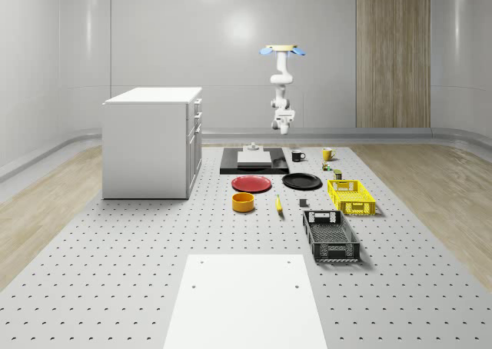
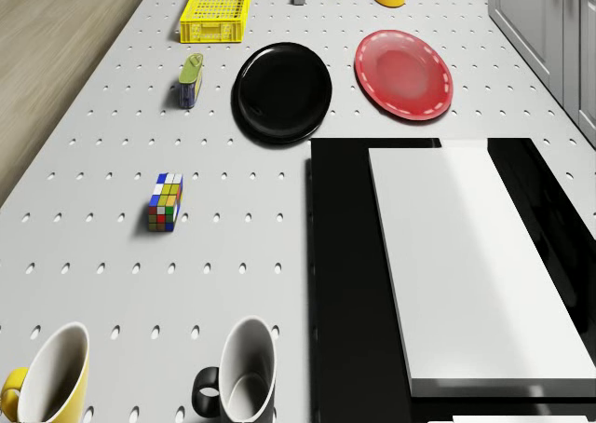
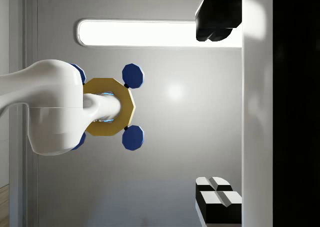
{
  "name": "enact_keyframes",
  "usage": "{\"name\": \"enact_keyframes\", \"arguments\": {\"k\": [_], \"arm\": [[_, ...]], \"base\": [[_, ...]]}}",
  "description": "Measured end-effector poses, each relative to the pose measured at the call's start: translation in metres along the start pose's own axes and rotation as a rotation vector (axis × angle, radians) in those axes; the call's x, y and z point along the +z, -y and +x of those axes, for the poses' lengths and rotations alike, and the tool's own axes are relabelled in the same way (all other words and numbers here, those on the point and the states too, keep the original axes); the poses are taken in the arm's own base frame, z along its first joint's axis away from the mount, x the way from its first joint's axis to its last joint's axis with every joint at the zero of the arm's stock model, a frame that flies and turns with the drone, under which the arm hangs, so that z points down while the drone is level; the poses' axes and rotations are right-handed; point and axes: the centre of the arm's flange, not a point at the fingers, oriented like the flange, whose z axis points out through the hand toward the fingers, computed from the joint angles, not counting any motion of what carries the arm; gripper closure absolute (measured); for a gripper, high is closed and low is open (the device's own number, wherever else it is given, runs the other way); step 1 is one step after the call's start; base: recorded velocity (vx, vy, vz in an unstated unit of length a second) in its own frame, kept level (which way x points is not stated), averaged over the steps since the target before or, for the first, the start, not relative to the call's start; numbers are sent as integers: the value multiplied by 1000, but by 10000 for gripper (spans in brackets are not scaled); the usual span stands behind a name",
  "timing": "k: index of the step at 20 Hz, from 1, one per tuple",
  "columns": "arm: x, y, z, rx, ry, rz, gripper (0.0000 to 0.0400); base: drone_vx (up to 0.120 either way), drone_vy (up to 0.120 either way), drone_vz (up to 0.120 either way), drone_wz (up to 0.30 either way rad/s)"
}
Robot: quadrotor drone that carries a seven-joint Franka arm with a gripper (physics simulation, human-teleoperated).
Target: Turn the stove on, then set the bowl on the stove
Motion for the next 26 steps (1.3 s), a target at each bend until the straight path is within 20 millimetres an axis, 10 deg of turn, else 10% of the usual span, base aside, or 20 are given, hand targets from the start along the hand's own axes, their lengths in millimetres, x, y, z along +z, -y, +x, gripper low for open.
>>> {"name": "enact_keyframes", "arguments": {"k": [26], "arm": [[0,2,-5,0,-47,-19,0]], "base": [[105,-120,0,0]]}}
